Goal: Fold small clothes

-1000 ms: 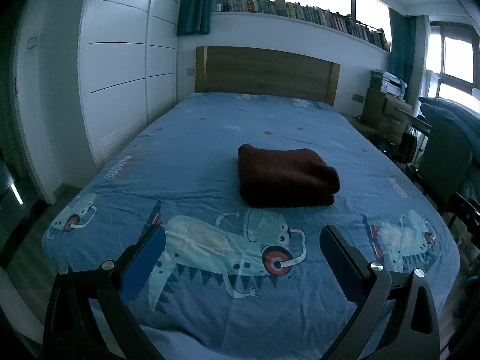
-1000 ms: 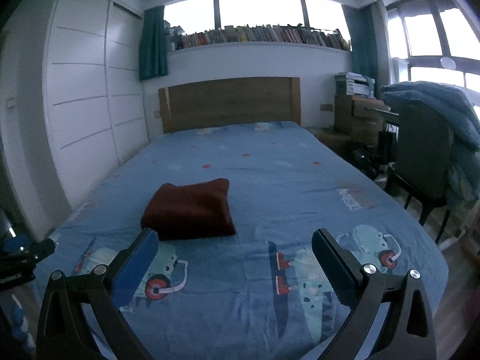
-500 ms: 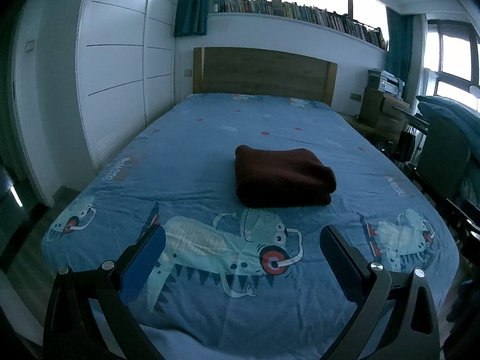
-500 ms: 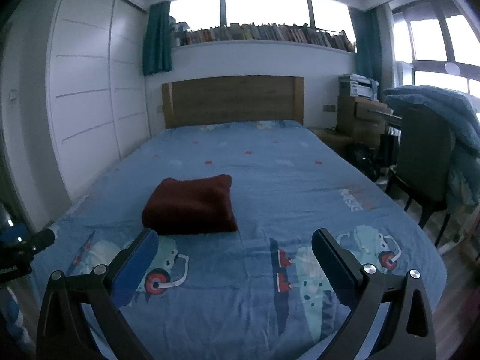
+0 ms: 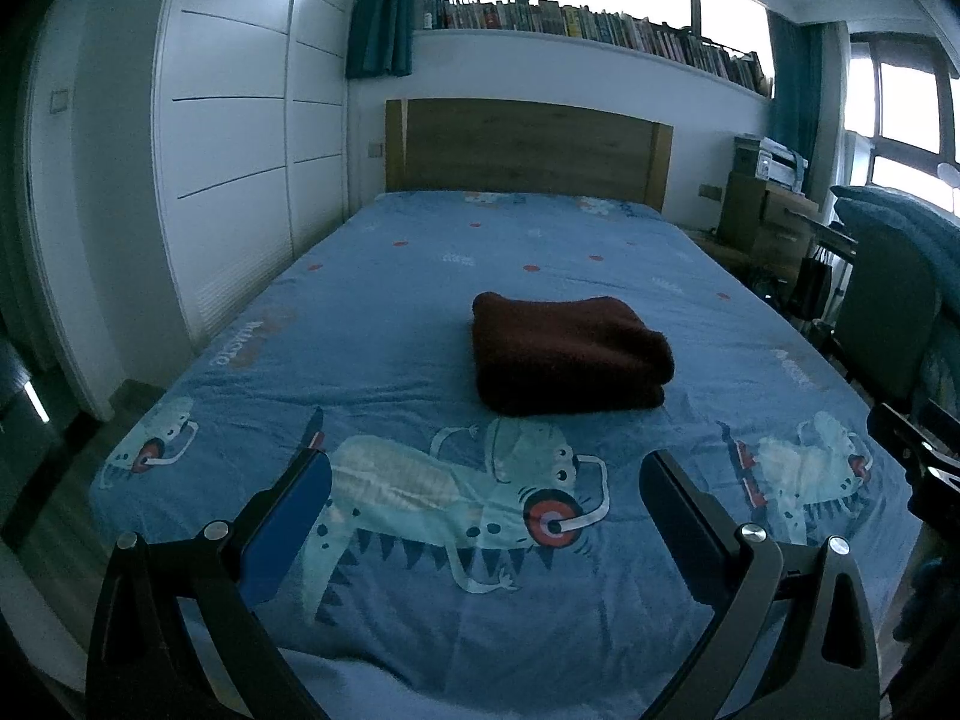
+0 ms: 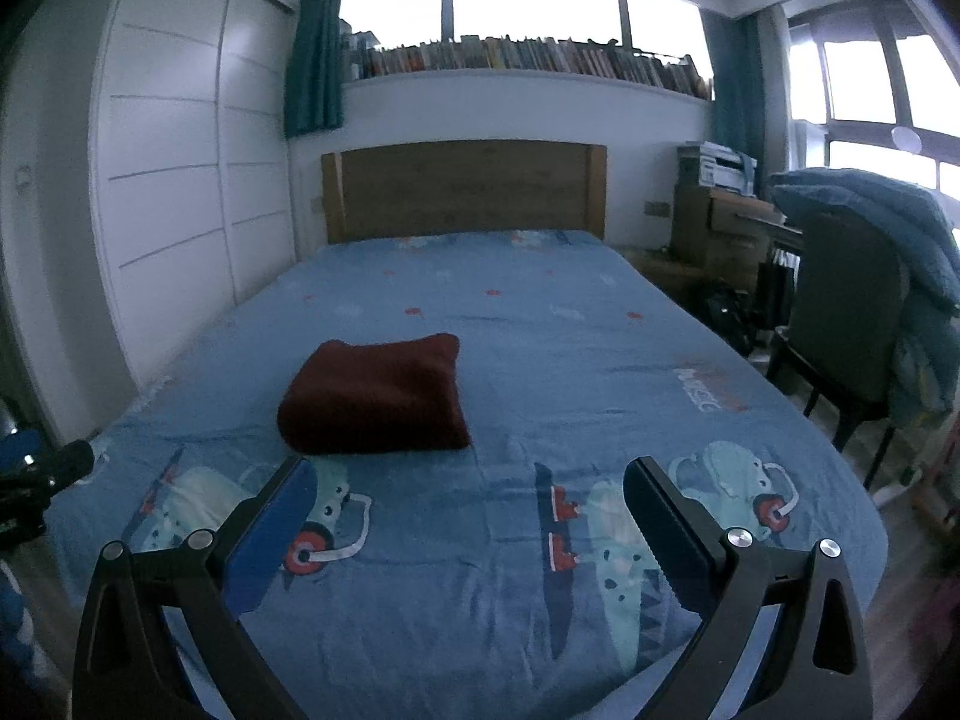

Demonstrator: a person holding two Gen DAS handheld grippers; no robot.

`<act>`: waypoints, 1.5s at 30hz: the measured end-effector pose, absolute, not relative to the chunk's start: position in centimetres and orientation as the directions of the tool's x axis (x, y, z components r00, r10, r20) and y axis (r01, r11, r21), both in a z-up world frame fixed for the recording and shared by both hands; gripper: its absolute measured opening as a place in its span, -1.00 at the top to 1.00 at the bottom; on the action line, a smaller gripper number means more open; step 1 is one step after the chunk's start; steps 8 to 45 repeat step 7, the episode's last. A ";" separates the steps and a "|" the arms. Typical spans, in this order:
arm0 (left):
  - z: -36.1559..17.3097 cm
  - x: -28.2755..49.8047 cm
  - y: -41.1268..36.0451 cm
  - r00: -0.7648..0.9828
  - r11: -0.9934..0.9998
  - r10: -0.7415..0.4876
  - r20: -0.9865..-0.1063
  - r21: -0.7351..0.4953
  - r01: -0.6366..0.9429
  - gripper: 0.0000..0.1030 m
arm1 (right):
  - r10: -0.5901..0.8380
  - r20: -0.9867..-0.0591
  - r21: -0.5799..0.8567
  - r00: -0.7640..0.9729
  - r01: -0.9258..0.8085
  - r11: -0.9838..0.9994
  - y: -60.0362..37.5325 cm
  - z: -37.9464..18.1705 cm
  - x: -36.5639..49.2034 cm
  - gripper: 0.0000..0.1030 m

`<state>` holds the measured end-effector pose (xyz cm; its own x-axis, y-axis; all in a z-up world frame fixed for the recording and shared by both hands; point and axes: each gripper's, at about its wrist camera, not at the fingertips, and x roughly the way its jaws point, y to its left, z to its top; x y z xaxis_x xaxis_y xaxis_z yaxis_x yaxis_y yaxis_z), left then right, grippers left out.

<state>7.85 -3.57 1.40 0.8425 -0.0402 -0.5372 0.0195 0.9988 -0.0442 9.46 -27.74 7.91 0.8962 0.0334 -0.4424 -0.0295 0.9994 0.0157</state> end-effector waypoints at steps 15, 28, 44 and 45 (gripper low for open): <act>1.4 8.0 -3.6 0.841 0.999 -0.045 -0.540 -0.044 0.025 -0.97 | 0.025 -0.451 0.020 0.892 -0.018 1.000 -28.2 7.6 9.4 -0.99; 1.4 8.0 -3.6 0.841 0.999 -0.045 -0.540 -0.044 0.025 -0.97 | 0.025 -0.451 0.020 0.892 -0.018 1.000 -28.2 7.6 9.4 -0.99; 1.4 8.0 -3.6 0.841 0.999 -0.045 -0.540 -0.044 0.025 -0.97 | 0.025 -0.451 0.020 0.892 -0.018 1.000 -28.2 7.6 9.4 -0.99; 1.4 8.0 -3.6 0.841 0.999 -0.045 -0.540 -0.044 0.025 -0.97 | 0.025 -0.451 0.020 0.892 -0.018 1.000 -28.2 7.6 9.4 -0.99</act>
